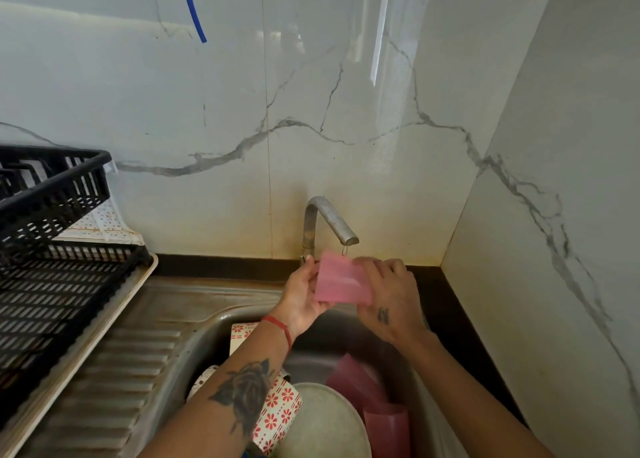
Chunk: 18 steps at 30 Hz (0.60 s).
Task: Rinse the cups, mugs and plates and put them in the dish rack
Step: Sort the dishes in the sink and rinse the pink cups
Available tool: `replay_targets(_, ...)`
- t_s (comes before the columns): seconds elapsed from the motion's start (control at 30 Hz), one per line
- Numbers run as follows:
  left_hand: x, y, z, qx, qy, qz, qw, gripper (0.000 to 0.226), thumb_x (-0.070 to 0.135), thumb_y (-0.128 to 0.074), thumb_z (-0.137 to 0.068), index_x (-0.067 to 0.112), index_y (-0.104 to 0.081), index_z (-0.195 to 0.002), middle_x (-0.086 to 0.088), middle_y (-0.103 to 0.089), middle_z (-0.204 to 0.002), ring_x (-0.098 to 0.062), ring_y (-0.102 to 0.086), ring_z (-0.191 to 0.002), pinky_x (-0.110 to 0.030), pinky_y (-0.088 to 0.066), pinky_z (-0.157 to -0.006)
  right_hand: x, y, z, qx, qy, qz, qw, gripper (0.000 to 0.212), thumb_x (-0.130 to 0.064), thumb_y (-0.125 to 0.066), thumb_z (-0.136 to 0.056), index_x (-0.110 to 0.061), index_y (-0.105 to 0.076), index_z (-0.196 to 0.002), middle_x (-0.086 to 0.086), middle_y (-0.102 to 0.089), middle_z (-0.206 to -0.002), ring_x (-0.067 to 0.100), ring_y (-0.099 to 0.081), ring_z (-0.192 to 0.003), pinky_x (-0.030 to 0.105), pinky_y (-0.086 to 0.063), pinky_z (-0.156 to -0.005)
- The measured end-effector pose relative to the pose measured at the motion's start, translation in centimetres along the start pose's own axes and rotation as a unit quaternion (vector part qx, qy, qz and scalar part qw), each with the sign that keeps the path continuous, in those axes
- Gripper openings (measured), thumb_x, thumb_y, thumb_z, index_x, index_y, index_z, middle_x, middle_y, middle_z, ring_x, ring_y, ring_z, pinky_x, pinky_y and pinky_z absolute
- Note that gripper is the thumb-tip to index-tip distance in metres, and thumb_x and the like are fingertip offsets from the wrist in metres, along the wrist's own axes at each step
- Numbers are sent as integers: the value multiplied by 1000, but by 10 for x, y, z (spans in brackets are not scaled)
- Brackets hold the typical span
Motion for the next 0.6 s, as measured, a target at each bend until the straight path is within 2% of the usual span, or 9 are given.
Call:
replay_targets(0.1, -14, -4, -14, 12, 19, 21, 1000, 41, 43, -41, -99, 9, -59, -115, -19, -66, -105, -36, -61, -98, -47, -53, -81, 4, 7, -4, 12, 32, 37, 999, 65, -29, -85, -50, -19, -67, -111, 0, -70, -102, 25, -59, -89, 36, -44, -72)
replay_targets(0.2, -28, -9, -19, -1, 45, 56, 997, 37, 37, -46, -95, 9, -62, -111, -20, -69, -100, -36, -65, -91, -47, -54, -76, 12, 4, -8, -47, 21, -3, 999, 66, -44, -78, -66, -25, -58, -126, -2, -63, -119, 22, -51, -105, 37, -44, -86)
replay_targets(0.3, -39, -9, -18, 5, 83, 35, 996, 42, 40, -46, -92, 7, -63, -111, -21, -69, -99, -38, -63, -95, -46, -51, -82, 28, -10, -6, -145, -68, -99, 982, 80, -42, -77, -69, -27, -40, -139, -4, -52, -131, 19, -47, -118, 36, -42, -97)
replay_targets(0.37, -38, -7, -14, 12, 85, 6, 996, 46, 42, -57, -86, 7, -59, -115, -22, -65, -109, -39, -60, -102, -43, -55, -76, 37, -17, 1, -180, -133, -145, 964, 80, -34, -80, -67, -24, -42, -137, -3, -54, -127, 18, -52, -116, 33, -46, -95)
replay_targets(0.4, -35, -6, -13, 16, 78, -7, 997, 48, 42, -62, -82, 8, -58, -115, -22, -62, -114, -38, -58, -105, -42, -56, -74, 41, -22, 6, -193, -154, -174, 953, 71, -31, -81, -68, -25, -48, -130, -5, -57, -120, 14, -56, -110, 25, -49, -90)
replay_targets(0.47, -24, -4, -8, 8, 51, -65, 997, 41, 40, -62, -85, 11, -59, -114, -19, -60, -116, -33, -58, -107, -39, -54, -79, 46, -36, 23, -212, -209, -293, 909, 53, -26, -83, -70, -33, -52, -112, -8, -60, -108, 3, -61, -93, 12, -51, -70)
replay_targets(0.5, -19, -3, -6, 0, 33, -122, 992, 38, 40, -60, -88, 12, -59, -114, -17, -61, -117, -30, -58, -107, -36, -52, -81, 48, -45, 32, -216, -253, -377, 865, 54, -23, -83, -70, -35, -50, -110, -9, -60, -107, 4, -62, -90, 14, -53, -66)
replay_targets(0.57, -10, -5, -1, -17, -12, -241, 970, 39, 38, -60, -89, 13, -58, -119, -12, -61, -118, -25, -58, -108, -29, -48, -80, 45, -62, 48, -217, -322, -517, 763, 65, -19, -85, -65, -33, -50, -117, -5, -60, -112, 14, -63, -97, 29, -58, -72)
replay_targets(0.6, -7, -7, 1, -25, -35, -280, 959, 44, 38, -61, -88, 12, -56, -122, -10, -61, -120, -24, -57, -110, -28, -47, -82, 42, -69, 53, -213, -335, -559, 728, 71, -18, -86, -62, -30, -50, -121, -3, -59, -116, 18, -63, -101, 34, -58, -76)
Point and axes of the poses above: each hand's wrist, its own z-axis away from the middle knuckle, its own y-axis out of the back of the hand, x = y × z, the point moved 5 cm from there along -z, towards the middle knuckle
